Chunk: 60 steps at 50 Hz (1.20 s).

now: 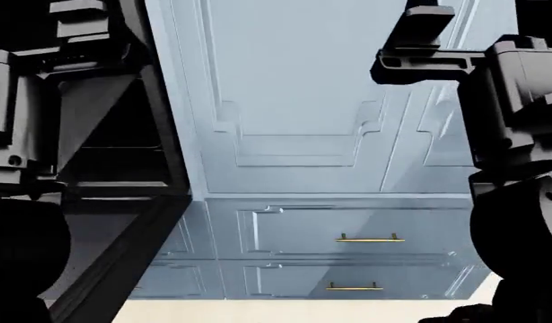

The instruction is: Pick the broccoli from the top rack in the oven and place it on the plate on the counter.

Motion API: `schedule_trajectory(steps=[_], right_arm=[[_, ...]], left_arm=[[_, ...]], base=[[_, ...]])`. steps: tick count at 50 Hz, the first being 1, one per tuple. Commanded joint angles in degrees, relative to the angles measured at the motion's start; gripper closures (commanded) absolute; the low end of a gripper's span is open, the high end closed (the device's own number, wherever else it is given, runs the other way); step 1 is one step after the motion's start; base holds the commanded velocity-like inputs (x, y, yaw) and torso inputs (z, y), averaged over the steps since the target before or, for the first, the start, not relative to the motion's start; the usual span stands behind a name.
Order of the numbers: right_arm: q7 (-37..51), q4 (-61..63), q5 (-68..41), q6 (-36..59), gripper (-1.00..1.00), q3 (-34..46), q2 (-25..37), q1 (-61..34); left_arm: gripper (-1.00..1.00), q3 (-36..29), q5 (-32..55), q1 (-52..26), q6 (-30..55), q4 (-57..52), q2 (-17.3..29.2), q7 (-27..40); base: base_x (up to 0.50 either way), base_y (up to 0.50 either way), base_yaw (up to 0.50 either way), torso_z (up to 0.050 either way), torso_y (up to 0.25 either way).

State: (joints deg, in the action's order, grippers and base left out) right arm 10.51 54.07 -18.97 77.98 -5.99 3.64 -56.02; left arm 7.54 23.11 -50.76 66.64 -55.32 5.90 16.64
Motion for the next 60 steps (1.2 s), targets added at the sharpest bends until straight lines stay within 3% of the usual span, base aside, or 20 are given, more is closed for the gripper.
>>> schedule_trajectory(steps=[1, 60], right_arm=[[2.9, 5.6, -5.5, 10.8, -1.0, -3.2, -0.3, -12.1], [14.4, 3.9, -22.3, 7.8, -1.0, -7.6, 2.1, -7.4]], left_arm=[[-1.0, 3.1, 5.9, -14.1, 11.2, -4.0, 2.5, 3.7], [-1.0, 1.9, 16.2, -9.2, 8.1, -3.4, 5.4, 12.2]], base=[[-0.1, 0.5, 0.0, 0.0, 0.0], [-0.02, 0.5, 0.0, 0.0, 0.0]])
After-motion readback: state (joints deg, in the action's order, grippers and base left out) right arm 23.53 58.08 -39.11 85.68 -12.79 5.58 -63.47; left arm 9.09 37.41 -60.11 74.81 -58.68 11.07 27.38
